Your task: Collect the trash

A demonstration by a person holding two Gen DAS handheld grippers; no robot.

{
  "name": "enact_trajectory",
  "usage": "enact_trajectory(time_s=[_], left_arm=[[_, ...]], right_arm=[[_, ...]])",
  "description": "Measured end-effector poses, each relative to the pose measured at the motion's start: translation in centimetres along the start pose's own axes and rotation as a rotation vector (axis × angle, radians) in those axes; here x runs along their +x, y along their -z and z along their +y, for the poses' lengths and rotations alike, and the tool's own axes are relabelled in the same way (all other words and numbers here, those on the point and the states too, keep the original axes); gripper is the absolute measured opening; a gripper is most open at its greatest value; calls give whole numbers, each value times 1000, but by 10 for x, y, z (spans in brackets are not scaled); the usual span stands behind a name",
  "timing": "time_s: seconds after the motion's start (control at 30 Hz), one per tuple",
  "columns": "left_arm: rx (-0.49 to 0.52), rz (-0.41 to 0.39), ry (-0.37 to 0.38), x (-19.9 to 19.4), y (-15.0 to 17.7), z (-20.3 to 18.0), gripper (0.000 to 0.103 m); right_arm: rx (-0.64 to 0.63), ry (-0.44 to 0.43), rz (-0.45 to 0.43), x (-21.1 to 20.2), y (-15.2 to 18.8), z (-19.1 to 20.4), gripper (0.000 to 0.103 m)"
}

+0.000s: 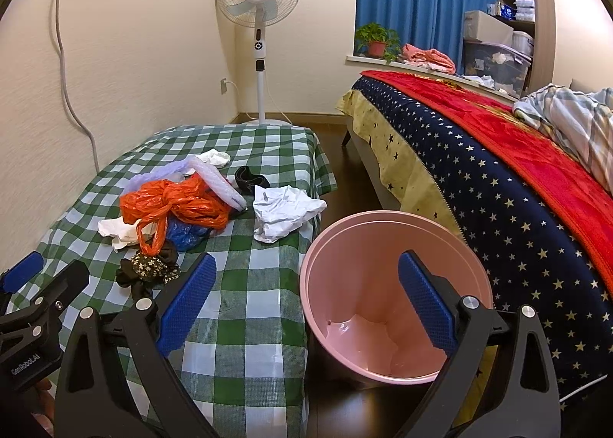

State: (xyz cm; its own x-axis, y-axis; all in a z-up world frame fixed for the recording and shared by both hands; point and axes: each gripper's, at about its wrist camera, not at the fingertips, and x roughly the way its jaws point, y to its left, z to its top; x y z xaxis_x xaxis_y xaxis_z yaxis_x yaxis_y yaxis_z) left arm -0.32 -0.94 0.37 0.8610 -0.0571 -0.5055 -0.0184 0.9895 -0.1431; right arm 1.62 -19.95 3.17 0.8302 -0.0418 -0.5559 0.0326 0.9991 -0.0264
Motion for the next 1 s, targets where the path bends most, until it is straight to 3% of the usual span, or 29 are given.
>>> enact_trajectory(time_s=[0.4,0.67,0.8,1.0], left_arm=[[-1,0,2,0,0,-1,95],[-1,2,12,-1,2,-5,91],[-10,15,27,0,3,-2,77],[-11,54,28,14,4,2,55]], right_arm=[[0,0,0,0,0,1,94],[2,-8,6,0,-1,2,88],[13,-26,15,2,-1,1,79],[87,-109,26,17,-11,-16,53]])
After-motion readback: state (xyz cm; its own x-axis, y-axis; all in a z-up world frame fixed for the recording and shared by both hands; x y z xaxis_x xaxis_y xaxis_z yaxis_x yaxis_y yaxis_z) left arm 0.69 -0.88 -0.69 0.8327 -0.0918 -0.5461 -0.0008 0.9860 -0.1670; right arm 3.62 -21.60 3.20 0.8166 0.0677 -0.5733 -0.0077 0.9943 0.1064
